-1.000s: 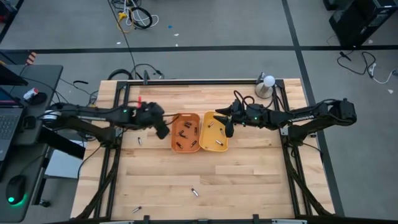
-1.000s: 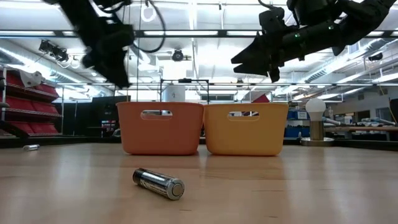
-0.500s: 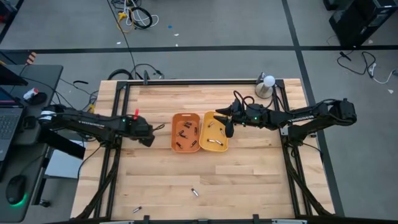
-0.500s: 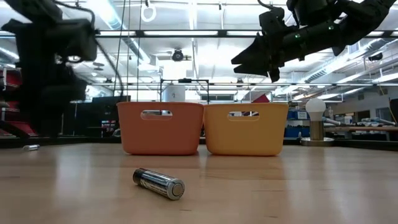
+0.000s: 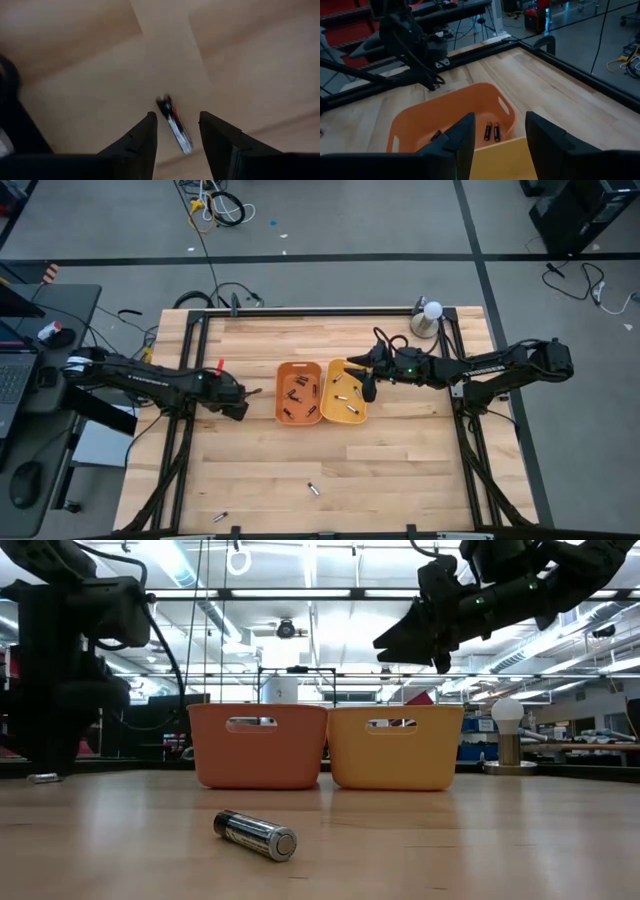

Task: Sort batteries
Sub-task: Put the silver battery into the yellow bin

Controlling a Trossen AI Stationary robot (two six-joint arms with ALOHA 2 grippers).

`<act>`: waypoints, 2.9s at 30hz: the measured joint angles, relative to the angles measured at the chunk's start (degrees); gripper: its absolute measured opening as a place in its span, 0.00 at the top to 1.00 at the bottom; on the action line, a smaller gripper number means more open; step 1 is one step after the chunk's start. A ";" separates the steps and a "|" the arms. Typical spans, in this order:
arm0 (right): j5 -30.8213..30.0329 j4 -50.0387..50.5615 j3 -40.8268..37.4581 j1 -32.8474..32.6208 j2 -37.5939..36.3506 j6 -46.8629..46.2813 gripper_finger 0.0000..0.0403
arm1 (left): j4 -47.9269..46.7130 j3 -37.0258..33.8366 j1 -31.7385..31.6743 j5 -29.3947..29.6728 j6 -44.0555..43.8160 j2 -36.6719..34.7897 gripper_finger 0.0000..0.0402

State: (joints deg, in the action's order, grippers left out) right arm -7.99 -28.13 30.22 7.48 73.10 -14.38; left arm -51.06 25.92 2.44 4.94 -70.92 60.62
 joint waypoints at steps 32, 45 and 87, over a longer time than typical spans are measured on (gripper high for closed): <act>-1.26 2.11 0.00 -0.46 0.00 -2.05 0.60 | -3.02 15.42 3.67 3.78 22.82 9.18 0.98; -19.55 0.19 0.00 -4.89 -1.19 0.96 0.63 | 2.06 36.46 -0.26 3.41 58.99 11.77 0.98; -15.16 20.85 -0.02 -6.33 -5.73 -2.32 0.69 | 58.85 36.53 -9.90 -12.08 79.69 38.71 0.65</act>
State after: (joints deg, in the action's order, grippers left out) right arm -23.16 -7.29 30.20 1.15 67.37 -16.70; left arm 7.79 62.46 -7.46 -7.14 8.78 99.33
